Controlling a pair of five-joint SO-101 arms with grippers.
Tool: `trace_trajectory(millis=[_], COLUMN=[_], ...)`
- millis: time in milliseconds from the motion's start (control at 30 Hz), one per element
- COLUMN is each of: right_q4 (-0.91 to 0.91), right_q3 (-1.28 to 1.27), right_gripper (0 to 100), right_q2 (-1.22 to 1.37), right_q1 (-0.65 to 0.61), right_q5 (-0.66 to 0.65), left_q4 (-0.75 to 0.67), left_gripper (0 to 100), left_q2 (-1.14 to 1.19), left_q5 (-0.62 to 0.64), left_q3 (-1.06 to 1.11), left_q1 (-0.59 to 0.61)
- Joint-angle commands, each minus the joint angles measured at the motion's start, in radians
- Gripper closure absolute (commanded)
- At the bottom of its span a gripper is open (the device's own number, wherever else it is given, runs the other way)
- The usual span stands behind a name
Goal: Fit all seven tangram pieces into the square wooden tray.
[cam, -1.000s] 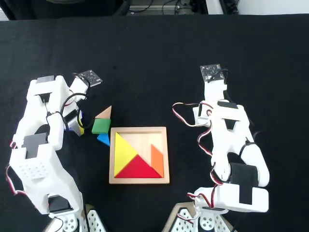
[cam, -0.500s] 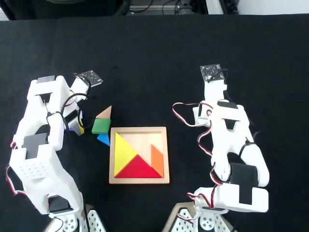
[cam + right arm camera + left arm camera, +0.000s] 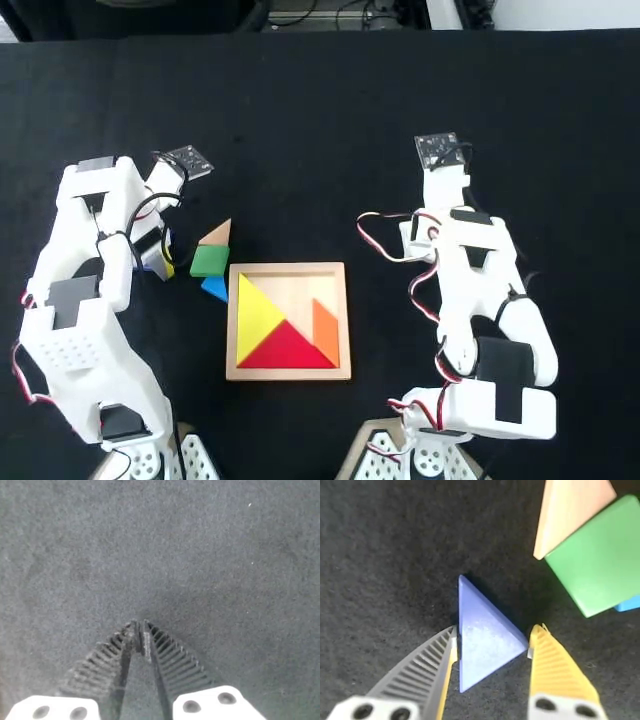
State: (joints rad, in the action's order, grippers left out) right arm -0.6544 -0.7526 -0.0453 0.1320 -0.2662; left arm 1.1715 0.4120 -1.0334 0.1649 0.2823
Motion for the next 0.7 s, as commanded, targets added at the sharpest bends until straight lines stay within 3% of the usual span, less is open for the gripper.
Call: trace_trajectory(millis=[0, 200, 667], right_q4=[0.003, 0.003, 0.002], right_q3=[0.038, 0.038, 0.038], right_gripper=[98.7, 98.7, 98.7], right_q2=[0.001, 0.001, 0.001], right_q1=[-0.011, -0.011, -0.011], right_q5=[-0.008, -0.008, -0.008], left_q4=[-0.031, -0.028, 0.193], left_gripper=[83, 83, 83], left_q2=[0.012, -0.003, -0.333], left_q5=[0.012, 0.014, -0.043], left_q3=[-0.016, -0.021, -0.013], left_q1=[-0.021, -0.033, -0.117])
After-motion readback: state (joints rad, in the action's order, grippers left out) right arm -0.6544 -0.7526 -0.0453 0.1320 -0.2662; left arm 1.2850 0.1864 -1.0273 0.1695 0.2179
